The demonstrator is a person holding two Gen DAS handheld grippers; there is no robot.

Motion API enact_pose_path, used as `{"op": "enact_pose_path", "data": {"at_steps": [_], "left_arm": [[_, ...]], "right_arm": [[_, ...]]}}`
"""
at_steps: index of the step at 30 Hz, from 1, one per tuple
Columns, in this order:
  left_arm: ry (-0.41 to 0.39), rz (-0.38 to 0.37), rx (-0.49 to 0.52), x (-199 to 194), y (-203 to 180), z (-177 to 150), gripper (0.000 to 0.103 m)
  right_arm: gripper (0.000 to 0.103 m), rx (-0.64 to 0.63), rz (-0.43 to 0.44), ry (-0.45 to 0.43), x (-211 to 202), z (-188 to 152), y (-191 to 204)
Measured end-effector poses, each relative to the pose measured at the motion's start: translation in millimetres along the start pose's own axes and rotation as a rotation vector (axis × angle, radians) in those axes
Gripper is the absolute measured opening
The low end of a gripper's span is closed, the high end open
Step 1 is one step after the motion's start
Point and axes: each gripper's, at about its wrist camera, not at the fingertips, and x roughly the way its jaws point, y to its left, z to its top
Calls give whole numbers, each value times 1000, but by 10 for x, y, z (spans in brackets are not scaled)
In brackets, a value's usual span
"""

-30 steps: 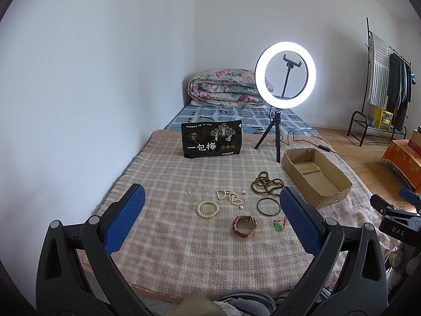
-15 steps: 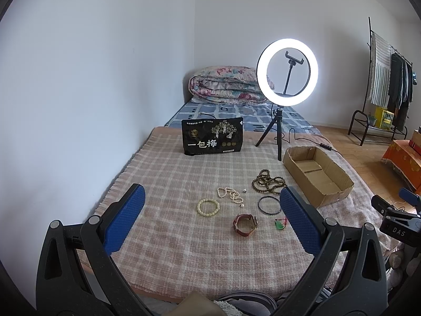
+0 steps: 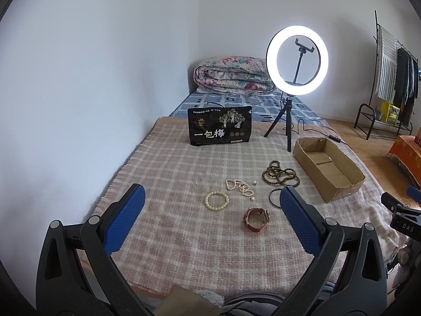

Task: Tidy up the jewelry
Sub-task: 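Move the left tool to the red-strap watch while the right tool approaches the green pendant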

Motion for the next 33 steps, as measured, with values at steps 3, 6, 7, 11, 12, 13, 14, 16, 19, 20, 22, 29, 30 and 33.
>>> {"op": "enact_pose_path", "data": {"at_steps": [3,6,7,11,12,13,14,16,19,20,22,29,30,33], "left_arm": [[21,11,6,131,62,-17,103],[47,20,12,298,142,-29,103],[56,16,18,355,157,-39,103],[102,-18,34,590,219,-91,103],[116,-24,36,648,226,-104,103],[129,-32,37,701,231,-115,103],[141,-45,37,756,229,-129,103],[175,-66,40,866,224,-159,98],[223,-98,46,1035,185,-222,93],[240,-115,47,1103,168,-242,89],[283,-144,42,1236,137,-281,83],[390,-220,47,1644,-25,-412,63],[406,-238,51,1703,-58,-433,62],[446,-262,60,1851,-161,-495,55]], "right_arm": [[103,-16,1,7,82,6,-6],[103,-26,12,23,202,14,0],[103,-31,16,26,242,16,6],[103,-68,57,63,450,10,61],[103,-82,76,77,516,4,85],[103,-99,95,90,577,-3,114],[103,-120,117,100,630,-18,152],[103,-168,149,117,747,-45,249],[101,-222,191,147,917,-97,393],[99,-229,205,162,972,-108,427],[96,-233,252,192,1094,-139,495],[84,-270,342,289,1431,-210,750],[83,-276,354,300,1469,-216,784],[77,-287,379,337,1584,-240,871]]}}
